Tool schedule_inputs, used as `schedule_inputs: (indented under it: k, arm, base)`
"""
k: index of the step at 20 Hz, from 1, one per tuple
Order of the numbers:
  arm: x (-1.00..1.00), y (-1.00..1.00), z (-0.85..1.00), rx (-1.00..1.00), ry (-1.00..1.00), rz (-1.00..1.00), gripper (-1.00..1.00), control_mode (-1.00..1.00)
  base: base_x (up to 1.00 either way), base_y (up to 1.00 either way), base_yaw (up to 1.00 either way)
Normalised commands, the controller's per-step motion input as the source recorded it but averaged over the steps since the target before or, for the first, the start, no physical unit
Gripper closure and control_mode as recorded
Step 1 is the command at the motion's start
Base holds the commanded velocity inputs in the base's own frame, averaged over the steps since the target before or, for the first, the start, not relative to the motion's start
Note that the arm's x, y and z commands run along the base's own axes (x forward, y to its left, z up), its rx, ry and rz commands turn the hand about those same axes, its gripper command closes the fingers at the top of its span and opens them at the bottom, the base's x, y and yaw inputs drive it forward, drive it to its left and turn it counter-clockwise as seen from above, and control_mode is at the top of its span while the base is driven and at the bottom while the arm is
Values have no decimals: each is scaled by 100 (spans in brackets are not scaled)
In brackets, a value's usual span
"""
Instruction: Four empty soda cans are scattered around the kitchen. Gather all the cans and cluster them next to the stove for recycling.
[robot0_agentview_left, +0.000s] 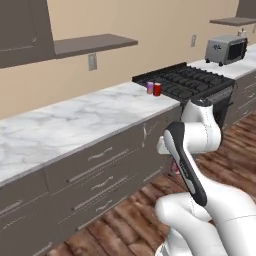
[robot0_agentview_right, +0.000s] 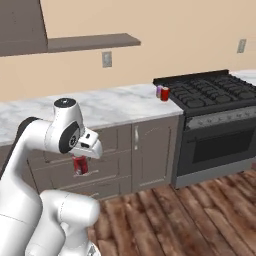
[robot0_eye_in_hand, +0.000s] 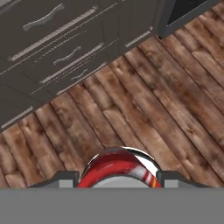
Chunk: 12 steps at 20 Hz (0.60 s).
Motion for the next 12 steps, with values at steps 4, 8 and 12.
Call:
schedule_inputs:
  k: [4,8,12]
  arm:
    - [0,0,0,0,0,0,100,100]
    - [0,0,0,0,0,0,100,100]
    - [0,0,0,0,0,0,100,100]
  base:
    - [96,-53,11]
    - [88,-59,12]
    - [72,-55,21]
